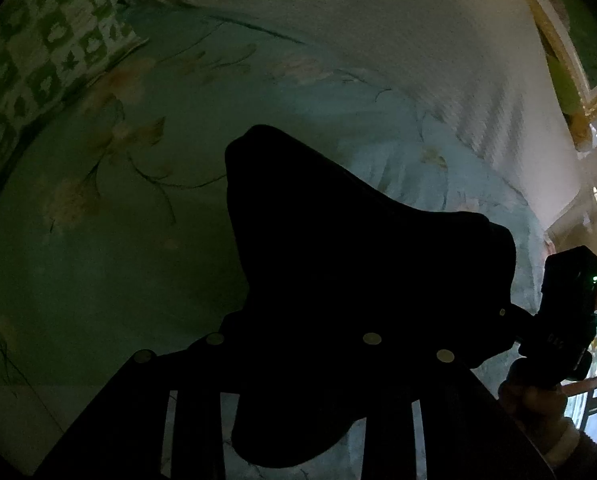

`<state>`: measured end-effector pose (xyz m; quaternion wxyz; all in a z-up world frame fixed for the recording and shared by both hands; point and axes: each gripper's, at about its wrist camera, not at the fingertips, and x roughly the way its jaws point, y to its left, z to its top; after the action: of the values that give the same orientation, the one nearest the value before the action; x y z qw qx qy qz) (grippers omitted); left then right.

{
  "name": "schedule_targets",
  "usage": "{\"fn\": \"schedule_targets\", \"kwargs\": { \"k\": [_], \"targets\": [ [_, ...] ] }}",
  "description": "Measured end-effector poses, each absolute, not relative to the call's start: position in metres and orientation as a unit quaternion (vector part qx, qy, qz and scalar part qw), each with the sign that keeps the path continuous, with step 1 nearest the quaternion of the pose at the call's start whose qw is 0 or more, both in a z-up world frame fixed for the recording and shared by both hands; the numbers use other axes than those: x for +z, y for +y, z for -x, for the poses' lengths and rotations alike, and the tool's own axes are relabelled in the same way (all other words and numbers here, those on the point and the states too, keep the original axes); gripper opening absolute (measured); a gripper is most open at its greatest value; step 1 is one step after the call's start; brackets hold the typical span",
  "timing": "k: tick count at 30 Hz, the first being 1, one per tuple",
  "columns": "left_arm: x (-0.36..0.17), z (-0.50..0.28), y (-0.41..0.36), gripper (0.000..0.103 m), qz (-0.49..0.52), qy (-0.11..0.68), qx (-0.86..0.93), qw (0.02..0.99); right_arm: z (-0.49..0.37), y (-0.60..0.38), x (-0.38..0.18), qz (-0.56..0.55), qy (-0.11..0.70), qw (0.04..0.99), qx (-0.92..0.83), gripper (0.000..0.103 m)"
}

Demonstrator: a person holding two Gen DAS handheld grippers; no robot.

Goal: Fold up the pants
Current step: 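Press the folded pants flat on the bedspread and open both grippers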

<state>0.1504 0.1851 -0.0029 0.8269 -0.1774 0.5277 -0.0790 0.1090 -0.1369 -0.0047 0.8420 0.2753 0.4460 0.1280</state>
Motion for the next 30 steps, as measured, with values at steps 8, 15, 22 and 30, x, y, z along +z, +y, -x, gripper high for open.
{"fn": "schedule_targets", "kwargs": {
  "k": [8,15,22,30],
  "targets": [
    [-0.016,-0.159,0.187,0.03,0.181,0.536,-0.068,0.822,-0.121,-0.13,-0.013,-0.273,0.461,0.835,0.125,0.044],
    [-0.027,-0.16,0.192,0.03,0.186,0.543,-0.067,0.816,-0.128,-0.127,-0.019,-0.268,0.473,0.831,0.121,0.044],
    [-0.035,-0.161,0.193,0.038,0.185,0.548,-0.066,0.813,-0.131,-0.129,-0.027,-0.265,0.483,0.828,0.109,0.051],
    [-0.036,-0.161,0.197,0.05,0.178,0.551,-0.054,0.813,-0.128,-0.131,-0.027,-0.251,0.487,0.832,0.088,0.061]
  ]
}}
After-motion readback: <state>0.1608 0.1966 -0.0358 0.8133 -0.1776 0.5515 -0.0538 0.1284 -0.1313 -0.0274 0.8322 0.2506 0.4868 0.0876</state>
